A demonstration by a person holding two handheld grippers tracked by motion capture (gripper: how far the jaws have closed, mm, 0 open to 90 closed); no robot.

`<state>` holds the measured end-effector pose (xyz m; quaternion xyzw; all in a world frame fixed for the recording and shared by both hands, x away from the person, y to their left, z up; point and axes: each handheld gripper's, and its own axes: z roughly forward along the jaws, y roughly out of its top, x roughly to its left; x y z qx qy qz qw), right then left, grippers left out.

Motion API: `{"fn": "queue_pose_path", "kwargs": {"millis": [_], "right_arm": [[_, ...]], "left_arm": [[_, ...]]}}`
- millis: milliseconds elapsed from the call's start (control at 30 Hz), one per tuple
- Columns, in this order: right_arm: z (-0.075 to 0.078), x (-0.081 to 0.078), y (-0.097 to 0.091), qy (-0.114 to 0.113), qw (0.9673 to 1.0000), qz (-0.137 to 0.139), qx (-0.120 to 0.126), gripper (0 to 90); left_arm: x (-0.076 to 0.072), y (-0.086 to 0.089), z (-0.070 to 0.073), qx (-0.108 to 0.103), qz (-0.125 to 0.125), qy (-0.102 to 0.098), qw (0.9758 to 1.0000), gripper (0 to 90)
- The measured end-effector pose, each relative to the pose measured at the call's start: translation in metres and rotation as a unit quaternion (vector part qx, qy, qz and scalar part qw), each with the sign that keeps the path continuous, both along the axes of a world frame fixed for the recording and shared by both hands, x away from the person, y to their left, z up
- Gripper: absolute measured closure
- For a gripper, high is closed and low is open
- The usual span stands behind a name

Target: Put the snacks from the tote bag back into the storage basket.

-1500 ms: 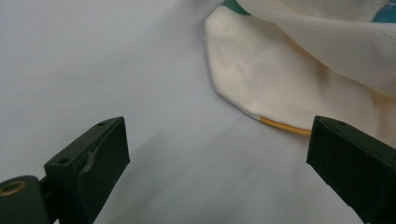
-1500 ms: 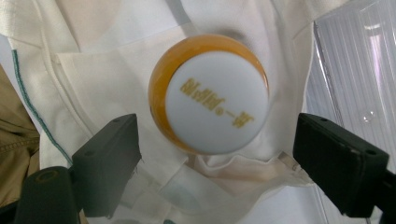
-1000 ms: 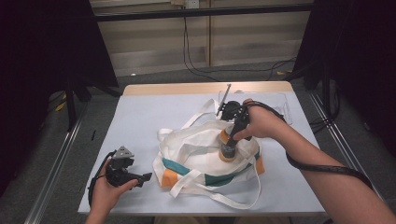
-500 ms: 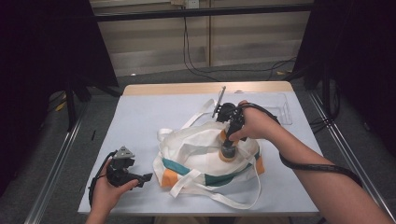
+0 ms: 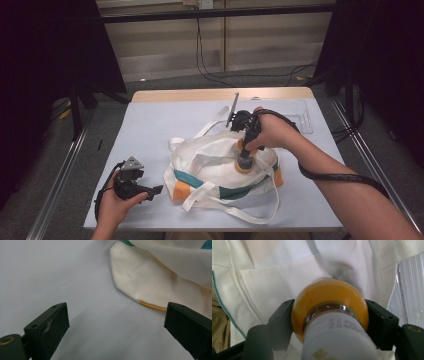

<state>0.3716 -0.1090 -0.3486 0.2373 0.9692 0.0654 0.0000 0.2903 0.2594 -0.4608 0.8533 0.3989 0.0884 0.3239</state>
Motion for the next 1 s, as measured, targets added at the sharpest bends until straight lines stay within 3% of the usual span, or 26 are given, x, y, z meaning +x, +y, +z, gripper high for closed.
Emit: {"fn": "queue_pose_path", "kwargs": {"millis": [67, 467, 1000], "right_arm": [[0.002, 0.0, -0.002, 0.004, 1.0, -0.004, 0.002, 30.4], [0.024, 0.003, -0.011, 0.016, 0.9996, -0.013, 0.021, 30.5], [0.056, 0.007, -0.014, 0.014, 0.9997, -0.02, 0.006, 30.5]], "left_arm": [[0.001, 0.001, 0.001, 0.0, -0.007, 0.01, 0.9999, 5.5], [0.0, -0.001, 0.0, 0.0, -0.003, 0.0, 1.0, 5.5], [0.0, 0.0, 0.0, -0.002, -0.008, 0.006, 0.9999, 5.4]]}}
